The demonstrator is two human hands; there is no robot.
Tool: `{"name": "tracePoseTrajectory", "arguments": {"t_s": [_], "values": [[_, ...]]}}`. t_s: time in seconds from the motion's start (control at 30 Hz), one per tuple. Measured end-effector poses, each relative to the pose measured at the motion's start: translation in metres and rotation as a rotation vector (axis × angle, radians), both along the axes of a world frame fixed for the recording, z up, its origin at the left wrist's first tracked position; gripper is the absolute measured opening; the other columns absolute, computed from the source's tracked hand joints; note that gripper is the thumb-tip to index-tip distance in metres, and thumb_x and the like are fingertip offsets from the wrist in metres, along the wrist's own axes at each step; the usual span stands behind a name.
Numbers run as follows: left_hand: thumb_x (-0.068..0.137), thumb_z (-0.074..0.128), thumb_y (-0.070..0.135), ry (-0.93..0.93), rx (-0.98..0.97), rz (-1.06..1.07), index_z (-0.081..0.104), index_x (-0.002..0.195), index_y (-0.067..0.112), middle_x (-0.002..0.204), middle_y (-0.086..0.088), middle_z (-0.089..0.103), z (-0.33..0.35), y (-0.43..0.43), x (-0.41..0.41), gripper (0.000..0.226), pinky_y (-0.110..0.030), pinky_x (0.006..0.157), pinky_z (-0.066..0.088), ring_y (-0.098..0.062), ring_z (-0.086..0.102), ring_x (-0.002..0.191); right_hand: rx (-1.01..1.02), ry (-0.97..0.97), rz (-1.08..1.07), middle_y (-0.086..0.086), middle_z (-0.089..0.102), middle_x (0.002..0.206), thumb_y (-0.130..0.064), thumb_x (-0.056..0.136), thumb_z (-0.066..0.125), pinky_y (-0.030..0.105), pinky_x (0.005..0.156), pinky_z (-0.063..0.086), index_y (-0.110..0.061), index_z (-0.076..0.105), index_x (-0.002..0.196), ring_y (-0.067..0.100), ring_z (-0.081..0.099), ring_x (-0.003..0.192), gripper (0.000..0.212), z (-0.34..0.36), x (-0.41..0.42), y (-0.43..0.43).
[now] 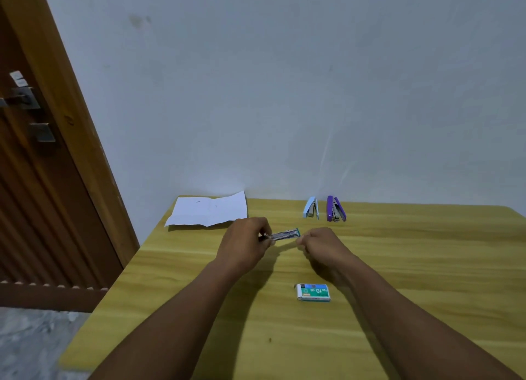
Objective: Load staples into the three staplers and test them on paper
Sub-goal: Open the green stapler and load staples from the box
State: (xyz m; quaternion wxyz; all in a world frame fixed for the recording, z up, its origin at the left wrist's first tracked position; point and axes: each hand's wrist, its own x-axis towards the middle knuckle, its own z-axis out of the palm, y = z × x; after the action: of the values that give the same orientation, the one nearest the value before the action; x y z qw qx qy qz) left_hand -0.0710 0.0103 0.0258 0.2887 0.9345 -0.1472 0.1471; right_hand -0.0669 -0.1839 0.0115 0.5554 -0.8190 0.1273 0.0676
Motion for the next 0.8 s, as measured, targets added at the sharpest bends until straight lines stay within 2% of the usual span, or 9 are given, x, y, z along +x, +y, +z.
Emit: {"name": "tracePoseTrajectory", "arguments": {"t_s": [0.1,0.2,0.3,0.4,0.57,0.6,0.67,0.73,0.8], "values": [[0.077,0.083,0.024,0.141,-0.108,0.05,0.066,0.073,0.029,0.079,0.012,0.069,-0.013,0.003,0.0,0.018,-0.04,0.071,0.056,-0.014,0.065,0.075,-0.099,-0.027,0.086,0.003,0.054,0.066,-0.024,0.091,0.051,0.034,0.06,0.032,-0.009,0.07,0.09,0.019,0.042,0.059,0.024,-0.005,-0.003,0.002],[0.075,0.083,0.025,0.218,-0.116,0.083,0.064,0.069,0.03,0.079,0.009,0.069,-0.023,0.004,-0.002,0.02,-0.04,0.072,0.058,-0.014,0.065,0.078,-0.073,-0.053,0.131,-0.003,0.058,0.067,-0.026,0.091,0.053,0.031,0.057,0.034,-0.016,0.071,0.09,0.016,0.046,0.06,0.021,-0.003,-0.01,0.004],[0.075,0.085,0.029,0.221,-0.126,0.091,0.068,0.074,0.026,0.077,0.008,0.068,-0.031,0.003,-0.004,0.017,-0.037,0.069,0.056,-0.014,0.064,0.077,-0.024,-0.073,0.19,-0.001,0.059,0.068,-0.022,0.089,0.053,0.036,0.064,0.038,-0.016,0.071,0.09,0.017,0.049,0.066,0.019,-0.001,-0.017,0.003],[0.076,0.086,0.03,0.222,-0.107,0.063,0.071,0.079,0.026,0.077,0.007,0.068,-0.035,-0.001,-0.006,0.016,-0.036,0.069,0.056,-0.012,0.062,0.076,-0.032,-0.102,0.245,0.001,0.062,0.074,-0.013,0.093,0.052,0.033,0.069,0.043,-0.015,0.071,0.092,0.016,0.052,0.071,0.018,0.001,-0.021,-0.001],[0.078,0.085,0.029,0.225,-0.1,0.049,0.072,0.086,0.026,0.079,0.009,0.069,-0.035,0.0,-0.004,0.015,-0.038,0.072,0.057,-0.01,0.063,0.079,-0.026,-0.145,0.276,0.004,0.074,0.091,-0.011,0.092,0.057,0.038,0.093,0.052,-0.017,0.072,0.091,0.02,0.069,0.092,0.016,0.008,-0.017,-0.004],[0.078,0.084,0.029,0.222,-0.097,0.04,0.072,0.088,0.027,0.08,0.009,0.069,-0.035,0.001,-0.002,0.015,-0.038,0.073,0.058,-0.01,0.063,0.08,-0.037,-0.16,0.267,0.005,0.075,0.092,-0.011,0.093,0.057,0.041,0.093,0.053,-0.018,0.072,0.09,0.023,0.07,0.094,0.017,0.01,-0.017,-0.005],[0.079,0.083,0.028,0.228,-0.087,0.029,0.072,0.09,0.027,0.082,0.01,0.069,-0.035,0.0,-0.003,0.016,-0.038,0.074,0.058,-0.011,0.063,0.081,-0.074,-0.203,0.25,0.007,0.074,0.085,-0.011,0.094,0.055,0.042,0.083,0.055,-0.018,0.071,0.088,0.025,0.069,0.083,0.019,0.012,-0.019,-0.011],[0.08,0.082,0.027,0.234,-0.057,-0.014,0.071,0.091,0.027,0.082,0.009,0.069,-0.034,-0.009,-0.013,0.016,-0.038,0.074,0.057,-0.012,0.063,0.081,-0.146,-0.242,0.242,0.006,0.069,0.077,-0.011,0.094,0.056,0.037,0.073,0.054,-0.018,0.07,0.088,0.019,0.063,0.07,0.017,0.014,-0.035,-0.028],[0.079,0.082,0.027,0.227,-0.041,-0.033,0.071,0.091,0.027,0.082,0.01,0.068,-0.034,-0.011,-0.016,0.017,-0.037,0.075,0.057,-0.013,0.063,0.081,-0.225,-0.217,0.319,0.008,0.069,0.079,-0.01,0.091,0.06,0.032,0.07,0.053,-0.018,0.07,0.089,0.015,0.063,0.069,0.013,0.016,-0.04,-0.041]]}}
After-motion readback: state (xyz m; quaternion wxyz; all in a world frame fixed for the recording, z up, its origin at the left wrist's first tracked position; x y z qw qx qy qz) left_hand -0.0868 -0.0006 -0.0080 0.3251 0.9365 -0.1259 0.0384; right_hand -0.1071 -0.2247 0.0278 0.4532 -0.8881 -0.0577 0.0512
